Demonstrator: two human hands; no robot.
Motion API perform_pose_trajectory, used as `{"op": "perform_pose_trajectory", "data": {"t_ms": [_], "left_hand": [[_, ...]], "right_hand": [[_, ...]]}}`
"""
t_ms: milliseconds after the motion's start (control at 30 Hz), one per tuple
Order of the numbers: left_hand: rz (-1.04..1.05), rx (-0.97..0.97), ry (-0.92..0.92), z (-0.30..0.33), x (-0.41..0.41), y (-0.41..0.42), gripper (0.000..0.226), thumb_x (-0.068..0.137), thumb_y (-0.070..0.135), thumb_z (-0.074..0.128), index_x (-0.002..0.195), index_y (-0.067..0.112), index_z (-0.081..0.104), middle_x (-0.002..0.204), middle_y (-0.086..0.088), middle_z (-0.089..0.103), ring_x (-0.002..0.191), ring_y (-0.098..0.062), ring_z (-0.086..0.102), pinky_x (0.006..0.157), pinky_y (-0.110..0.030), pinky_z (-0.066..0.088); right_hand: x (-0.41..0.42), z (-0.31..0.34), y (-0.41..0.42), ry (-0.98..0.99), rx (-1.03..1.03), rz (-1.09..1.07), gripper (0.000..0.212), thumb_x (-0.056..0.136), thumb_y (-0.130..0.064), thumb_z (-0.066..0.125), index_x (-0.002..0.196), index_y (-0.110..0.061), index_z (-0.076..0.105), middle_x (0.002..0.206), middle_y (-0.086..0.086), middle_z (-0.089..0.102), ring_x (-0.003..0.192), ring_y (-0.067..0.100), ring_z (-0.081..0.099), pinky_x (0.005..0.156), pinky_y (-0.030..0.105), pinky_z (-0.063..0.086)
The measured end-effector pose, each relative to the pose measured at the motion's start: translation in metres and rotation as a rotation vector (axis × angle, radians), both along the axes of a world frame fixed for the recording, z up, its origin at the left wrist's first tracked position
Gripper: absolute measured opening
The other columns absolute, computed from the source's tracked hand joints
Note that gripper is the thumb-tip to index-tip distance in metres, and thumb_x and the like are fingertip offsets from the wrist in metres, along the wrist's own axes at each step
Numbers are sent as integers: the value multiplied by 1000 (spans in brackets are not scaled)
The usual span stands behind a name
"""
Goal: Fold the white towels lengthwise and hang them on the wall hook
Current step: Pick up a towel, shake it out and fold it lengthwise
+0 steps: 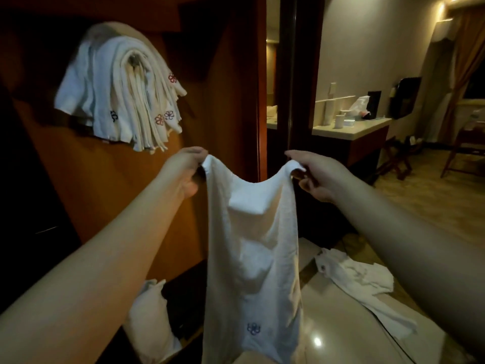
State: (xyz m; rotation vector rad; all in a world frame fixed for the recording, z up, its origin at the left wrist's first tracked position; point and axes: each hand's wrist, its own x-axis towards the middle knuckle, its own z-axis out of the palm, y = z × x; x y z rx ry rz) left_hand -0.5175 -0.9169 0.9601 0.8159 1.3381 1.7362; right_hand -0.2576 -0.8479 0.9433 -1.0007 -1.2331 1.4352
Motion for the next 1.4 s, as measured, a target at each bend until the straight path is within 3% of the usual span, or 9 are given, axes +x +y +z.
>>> {"op": "perform_pose_trajectory", "data": {"t_ms": [100,233,367,500,633,867,967,1100,1400], "left_hand": [[-53,65,48,-1,15,-12,11,95,8,64,103,15,62,97,-11,66,85,-23,67,68,-35,56],[-151,89,239,2,25,-30,17,95,8,63,106,21,62,111,-14,64,99,-27,62,91,-43,51],[-233,87,501,17,26,-46,20,99,8,55,111,23,59,114,-12,62,105,-28,63,94,-42,54],[-292,105,665,29,25,-58,17,97,13,58,111,23,60,110,-11,62,104,-31,64,96,-49,55],[-355,123,599,31,26,-62,25,87,22,66,112,19,62,104,-11,65,98,-32,64,96,-54,50],[-464,127,298,32,28,-63,28,81,22,75,106,16,66,89,-8,67,81,-28,59,78,-38,45],[-600,151,90,25,30,-67,20,85,21,72,101,11,68,77,-2,67,66,-13,63,73,-30,49],[-596,235,-137,11,39,-70,30,87,17,69,112,0,69,96,-10,67,84,-18,67,85,-34,53],[-370,250,239,28,47,-77,8,93,12,64,95,12,72,80,-1,70,68,-10,67,57,-20,51]], "right_hand": [[-23,0,-28,-190,276,67,22,88,-35,60,90,-45,79,108,-5,74,97,13,68,76,26,51],[-39,2,-48,-352,535,107,21,90,-33,56,89,-48,71,93,-24,71,87,-8,65,53,10,49],[-42,1,-58,-582,785,121,19,92,-36,67,96,-53,61,97,-26,68,92,-11,61,67,12,45],[-50,2,-69,-517,878,67,7,91,-47,69,91,-41,73,90,-27,69,87,-11,63,70,16,45],[-61,8,-77,-531,920,91,13,93,-51,62,84,-47,70,89,-35,65,86,-14,60,64,19,43],[-60,17,-80,-484,915,62,22,87,-63,58,82,-45,70,87,-29,68,85,-10,61,67,22,45],[-60,18,-78,-453,882,83,19,90,-56,59,85,-41,70,88,-24,69,84,-6,64,71,27,50],[-57,18,-76,-375,848,90,16,94,-48,61,87,-38,71,88,-21,71,83,-4,65,71,24,47],[-49,23,-75,-446,943,-3,16,96,-51,57,87,-44,68,90,-31,67,86,-11,62,67,18,43]]}}
